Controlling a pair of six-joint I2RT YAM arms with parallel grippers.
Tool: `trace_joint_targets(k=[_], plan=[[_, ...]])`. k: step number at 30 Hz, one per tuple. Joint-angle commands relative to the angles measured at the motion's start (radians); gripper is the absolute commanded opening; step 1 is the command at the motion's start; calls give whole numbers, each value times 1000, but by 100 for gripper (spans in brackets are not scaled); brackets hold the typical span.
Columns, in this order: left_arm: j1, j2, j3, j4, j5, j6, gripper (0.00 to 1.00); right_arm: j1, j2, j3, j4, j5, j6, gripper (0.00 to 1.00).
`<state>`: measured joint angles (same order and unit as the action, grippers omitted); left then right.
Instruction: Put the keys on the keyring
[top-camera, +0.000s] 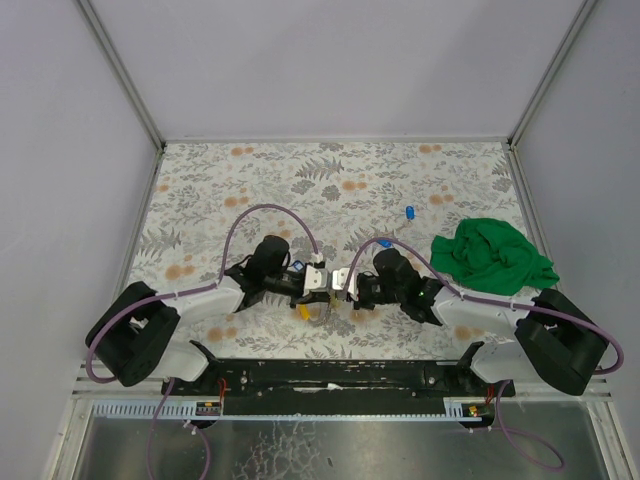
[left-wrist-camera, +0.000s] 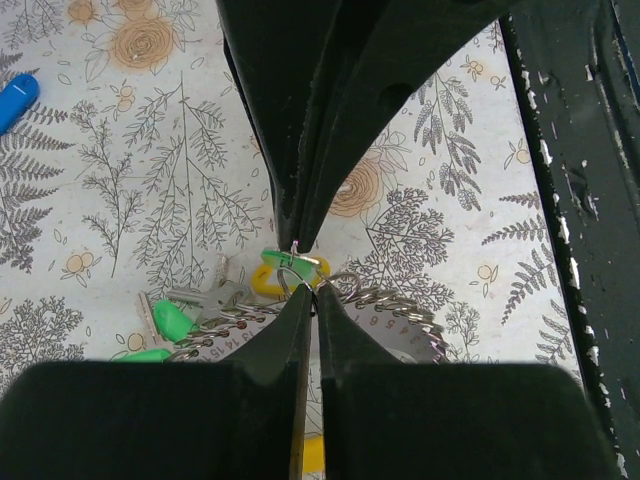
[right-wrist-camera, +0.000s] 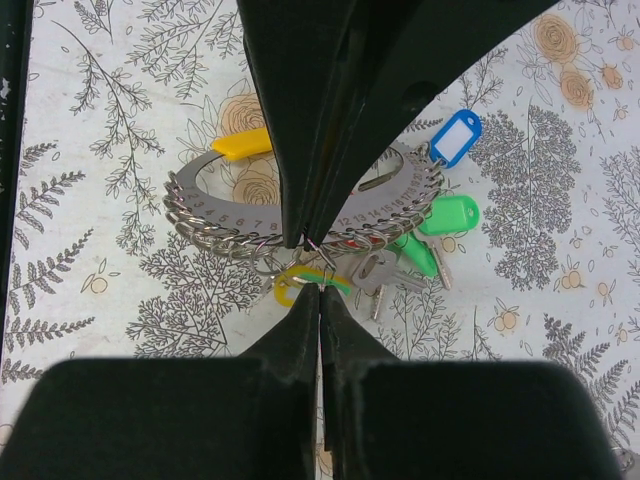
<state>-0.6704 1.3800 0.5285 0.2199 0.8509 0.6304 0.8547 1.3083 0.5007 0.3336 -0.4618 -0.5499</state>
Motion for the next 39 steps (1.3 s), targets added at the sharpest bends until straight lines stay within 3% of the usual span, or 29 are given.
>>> trace_joint_targets(k=[1,18,24,32,39], plan=[[-13,-28,22,65,27,20,0,47,14,89,2,-53,-68,0],[29,-78,19,21,61,34,0,50,46,199,-207,-50,-110,0],[29,-91,-15,87,-50,-16,0,50,38,236,-280,25,98,0],[29,-124,-81,216,-200,-120,0,46,-53,256,-478,272,423,0],[29,-165,-204,494,-260,-210,0,8,-12,361,-773,360,667,0]])
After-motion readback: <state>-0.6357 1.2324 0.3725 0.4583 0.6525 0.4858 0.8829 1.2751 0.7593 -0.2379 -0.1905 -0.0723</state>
